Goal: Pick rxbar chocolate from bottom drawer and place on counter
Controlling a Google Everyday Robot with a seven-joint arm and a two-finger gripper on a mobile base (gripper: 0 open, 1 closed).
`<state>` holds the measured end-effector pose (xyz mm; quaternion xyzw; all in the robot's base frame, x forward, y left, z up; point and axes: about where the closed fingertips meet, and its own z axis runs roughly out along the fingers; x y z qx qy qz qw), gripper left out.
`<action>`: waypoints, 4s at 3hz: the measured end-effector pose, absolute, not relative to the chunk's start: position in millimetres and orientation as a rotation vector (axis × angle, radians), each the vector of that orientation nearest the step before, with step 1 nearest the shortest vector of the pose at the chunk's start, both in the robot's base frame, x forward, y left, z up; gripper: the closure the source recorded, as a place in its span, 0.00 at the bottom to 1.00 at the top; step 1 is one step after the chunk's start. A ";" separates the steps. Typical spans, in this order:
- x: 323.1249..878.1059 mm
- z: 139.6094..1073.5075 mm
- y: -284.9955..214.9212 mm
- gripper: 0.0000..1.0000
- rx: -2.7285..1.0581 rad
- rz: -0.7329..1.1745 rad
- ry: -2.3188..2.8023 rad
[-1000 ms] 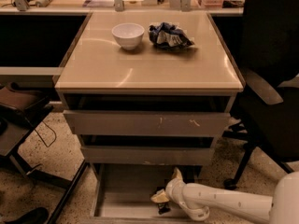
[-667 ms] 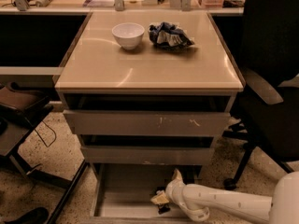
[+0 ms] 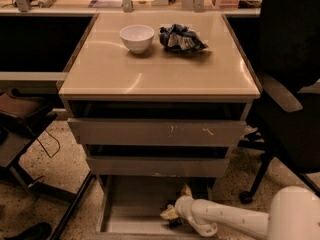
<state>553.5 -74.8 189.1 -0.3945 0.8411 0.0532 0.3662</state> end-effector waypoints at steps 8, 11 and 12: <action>550.0 81.3 -80.9 0.42 -1.060 0.208 2.396; 550.0 104.5 -80.7 1.00 -1.060 0.208 2.395; 541.2 138.5 -82.1 1.00 -1.046 0.155 2.335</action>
Offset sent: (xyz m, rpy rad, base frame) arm 0.0151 -0.0034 -0.0449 0.0249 0.0196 -0.0268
